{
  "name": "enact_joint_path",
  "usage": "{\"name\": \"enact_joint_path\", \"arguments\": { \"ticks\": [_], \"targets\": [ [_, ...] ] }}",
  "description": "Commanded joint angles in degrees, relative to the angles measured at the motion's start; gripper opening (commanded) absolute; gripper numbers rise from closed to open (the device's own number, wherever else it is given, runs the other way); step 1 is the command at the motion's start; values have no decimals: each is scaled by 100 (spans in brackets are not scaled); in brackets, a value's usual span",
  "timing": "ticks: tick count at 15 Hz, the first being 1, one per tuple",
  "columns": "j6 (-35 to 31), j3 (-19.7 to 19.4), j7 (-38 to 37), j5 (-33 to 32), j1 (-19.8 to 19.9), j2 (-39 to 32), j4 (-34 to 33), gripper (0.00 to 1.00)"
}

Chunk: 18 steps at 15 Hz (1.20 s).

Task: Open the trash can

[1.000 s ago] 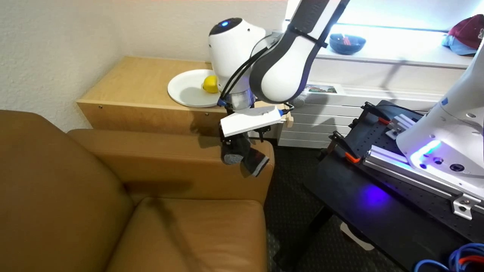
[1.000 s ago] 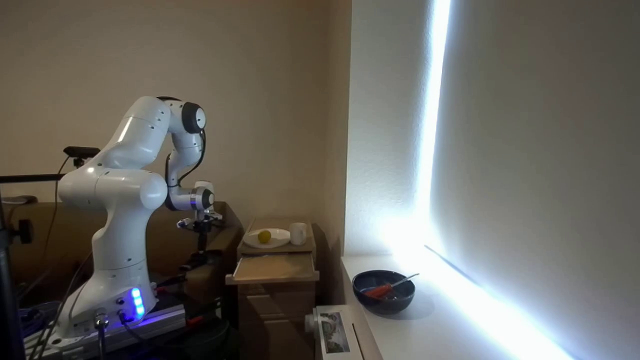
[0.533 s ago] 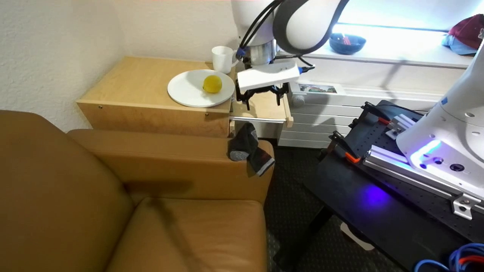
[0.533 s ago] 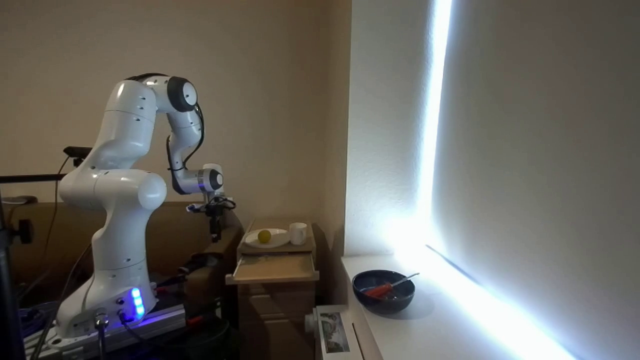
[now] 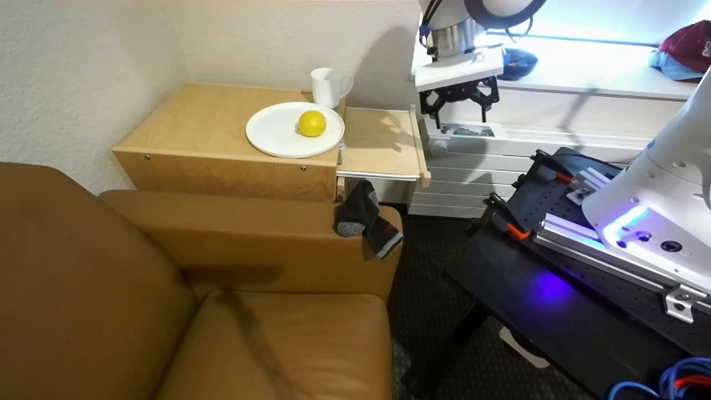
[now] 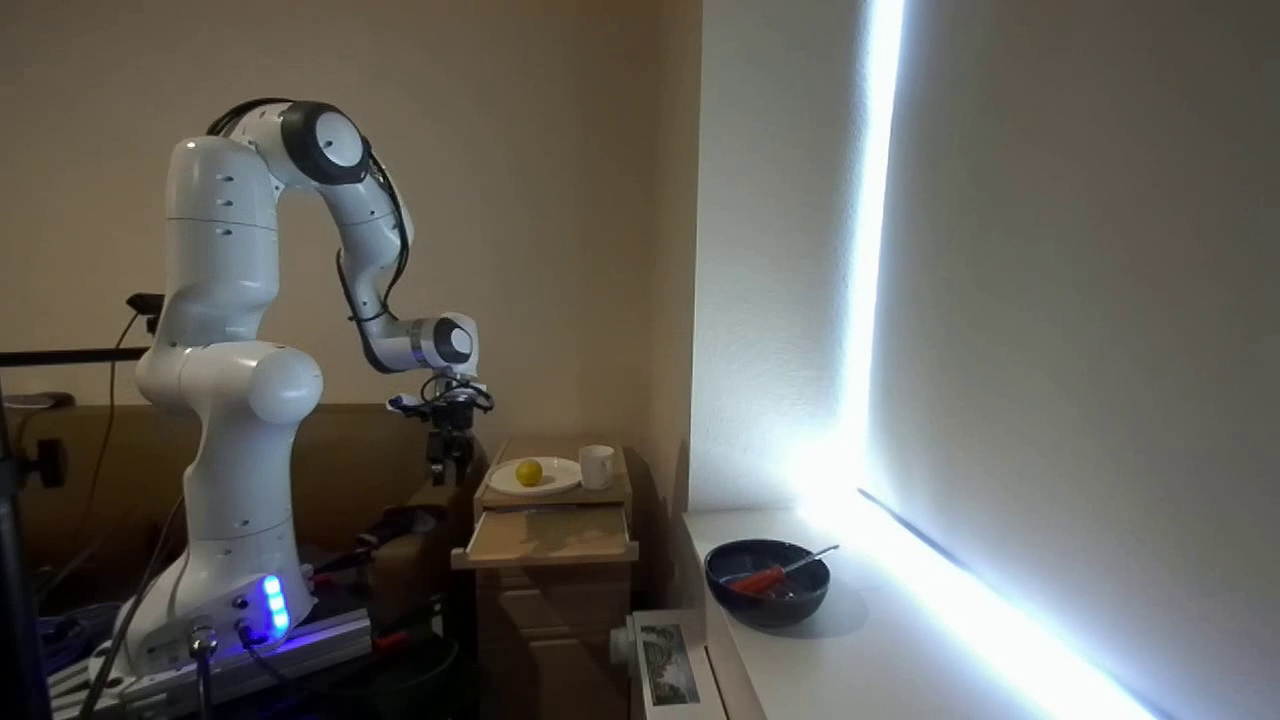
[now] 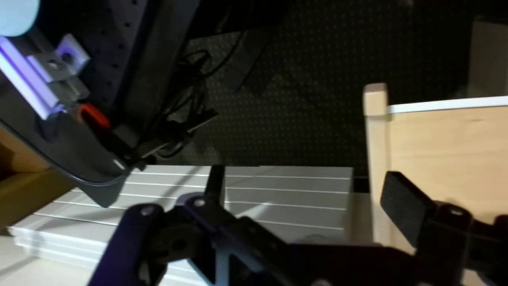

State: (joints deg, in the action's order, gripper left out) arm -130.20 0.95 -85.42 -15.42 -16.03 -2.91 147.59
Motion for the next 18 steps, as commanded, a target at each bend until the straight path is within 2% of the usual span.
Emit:
{"name": "enact_joint_path", "arguments": {
  "ticks": [1,5,7,10,12,13,14,16,18],
  "targets": [
    [9,-59,-83,46,655,-98,409,100],
    [-1705,-308,-291,479,1154,-792,732,100],
    [-2608,-414,-611,648,1161,-1312,714,100],
    [-3713,-684,-1179,929,843,-2115,576,100],
    [-4082,-498,-1152,1536,837,-2435,500,100],
    [-4144,56,-763,2063,1302,-2421,490,100],
    [-3927,-534,-794,1841,756,-2270,601,100],
    [-4022,-201,-684,2249,900,-2415,503,100],
    [-4027,-147,-681,2285,937,-2428,467,100]
  ]
}}
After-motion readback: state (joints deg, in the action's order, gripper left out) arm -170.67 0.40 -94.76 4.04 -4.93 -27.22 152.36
